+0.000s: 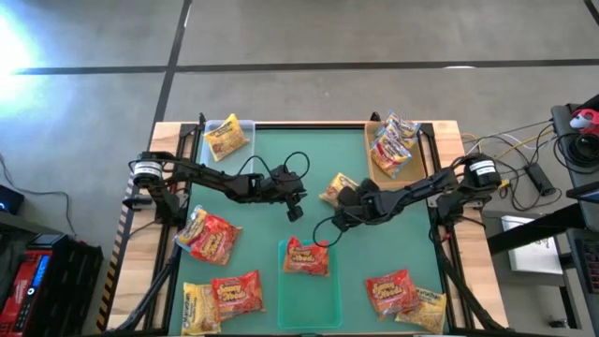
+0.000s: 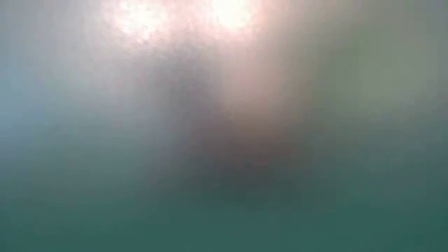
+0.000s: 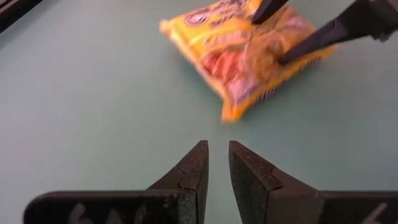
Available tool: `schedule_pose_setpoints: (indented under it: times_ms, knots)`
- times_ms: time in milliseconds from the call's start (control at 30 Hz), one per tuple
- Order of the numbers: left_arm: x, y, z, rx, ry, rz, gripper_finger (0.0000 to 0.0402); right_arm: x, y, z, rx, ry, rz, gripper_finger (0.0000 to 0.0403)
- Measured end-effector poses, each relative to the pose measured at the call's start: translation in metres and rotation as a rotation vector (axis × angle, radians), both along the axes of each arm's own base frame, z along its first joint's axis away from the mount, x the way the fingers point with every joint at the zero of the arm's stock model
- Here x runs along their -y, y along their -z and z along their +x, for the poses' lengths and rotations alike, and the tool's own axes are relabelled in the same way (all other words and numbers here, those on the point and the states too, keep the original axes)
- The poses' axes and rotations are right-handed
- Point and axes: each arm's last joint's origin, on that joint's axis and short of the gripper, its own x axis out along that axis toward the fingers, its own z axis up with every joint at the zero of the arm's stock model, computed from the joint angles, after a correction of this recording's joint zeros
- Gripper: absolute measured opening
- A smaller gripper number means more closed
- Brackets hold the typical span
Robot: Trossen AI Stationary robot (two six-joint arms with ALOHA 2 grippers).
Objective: Sort Maruchan noodles
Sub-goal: Put the yellow noodle pack into the transparent bin
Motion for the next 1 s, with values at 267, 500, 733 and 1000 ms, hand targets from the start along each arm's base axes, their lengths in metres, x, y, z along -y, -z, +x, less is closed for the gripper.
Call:
schedule_pose_setpoints:
  times_ms: [267, 500, 733, 1000]
  knots:
    - [0.0, 0.0, 0.0, 0.001, -0.002, -0.003, 0.0046, 0.019, 0.002, 0.036, 0.199, -0.181, -0.034, 0.0205]
    - [0.0, 0.0, 0.0, 0.005, -0.01, -0.013, 0.0046, 0.021, -0.031, 0.032, 0.304, -0.24, 0.036, 0.0205]
    - [0.003, -0.002, 0.004, 0.064, -0.007, -0.061, 0.0046, 0.027, -0.052, 0.014, 0.258, -0.216, 0.023, 0.0205]
    - [0.011, 0.0, 0.003, 0.106, -0.092, -0.203, 0.0046, 0.036, -0.047, 0.008, 0.176, -0.186, 0.028, 0.0205]
